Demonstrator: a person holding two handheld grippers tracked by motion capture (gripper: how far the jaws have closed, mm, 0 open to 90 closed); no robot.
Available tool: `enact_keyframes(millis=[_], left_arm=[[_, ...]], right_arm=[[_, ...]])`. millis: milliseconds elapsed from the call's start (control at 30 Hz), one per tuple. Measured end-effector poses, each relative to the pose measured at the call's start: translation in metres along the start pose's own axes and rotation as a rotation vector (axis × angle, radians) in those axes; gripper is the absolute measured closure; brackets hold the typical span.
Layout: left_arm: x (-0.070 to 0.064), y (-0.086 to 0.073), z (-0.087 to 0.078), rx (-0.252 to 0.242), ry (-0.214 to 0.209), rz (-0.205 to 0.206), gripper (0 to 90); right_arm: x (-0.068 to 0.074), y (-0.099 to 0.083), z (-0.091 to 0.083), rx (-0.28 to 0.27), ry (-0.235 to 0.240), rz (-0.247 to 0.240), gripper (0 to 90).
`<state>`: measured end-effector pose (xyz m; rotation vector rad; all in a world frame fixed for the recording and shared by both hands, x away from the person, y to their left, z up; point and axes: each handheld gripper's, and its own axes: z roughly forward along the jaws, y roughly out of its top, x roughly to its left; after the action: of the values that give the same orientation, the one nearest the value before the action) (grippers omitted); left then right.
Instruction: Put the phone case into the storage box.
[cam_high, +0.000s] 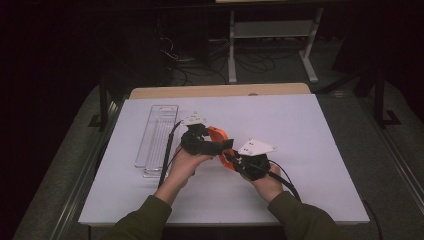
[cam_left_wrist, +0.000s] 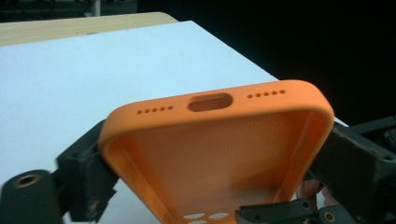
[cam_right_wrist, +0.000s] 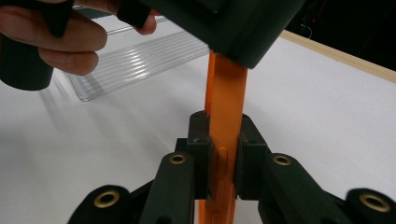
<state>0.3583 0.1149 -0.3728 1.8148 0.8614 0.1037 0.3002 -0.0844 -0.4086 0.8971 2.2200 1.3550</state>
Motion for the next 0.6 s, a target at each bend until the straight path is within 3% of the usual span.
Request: enact_keyframes(millis=[333, 367, 467, 533, 600], left_arm=[[-0.0009, -0.0002, -0.0009, -0.008, 0.004, 0.005, 13.3], [-0.0007, 0.0001, -0.0012, -0.010, 0.008, 0.025, 13.4], [-0.0030, 0.0001, -0.0014, -0.014, 0.010, 0.024, 13.9], [-0.0017, 0.0009, -0.0020, -0.016, 0.013, 0.061, 14.1], [-0.0027, 0.0012, -0.0022, -0.019, 0.015, 0.060, 14.3]], right_arm=[[-0.0002, -0.0001, 0.0000, 0.000, -0.002, 0.001, 77.8], [-0.0002, -0.0001, 0.0000, 0.000, -0.001, 0.001, 77.7], [-0.0001, 0.0000, -0.0001, -0.001, 0.000, 0.002, 77.5], [-0.0004, 0.0001, -0.0002, -0.002, 0.001, 0.001, 77.0], [-0.0005, 0.0003, -0.0005, -0.004, 0.002, 0.000, 76.7]])
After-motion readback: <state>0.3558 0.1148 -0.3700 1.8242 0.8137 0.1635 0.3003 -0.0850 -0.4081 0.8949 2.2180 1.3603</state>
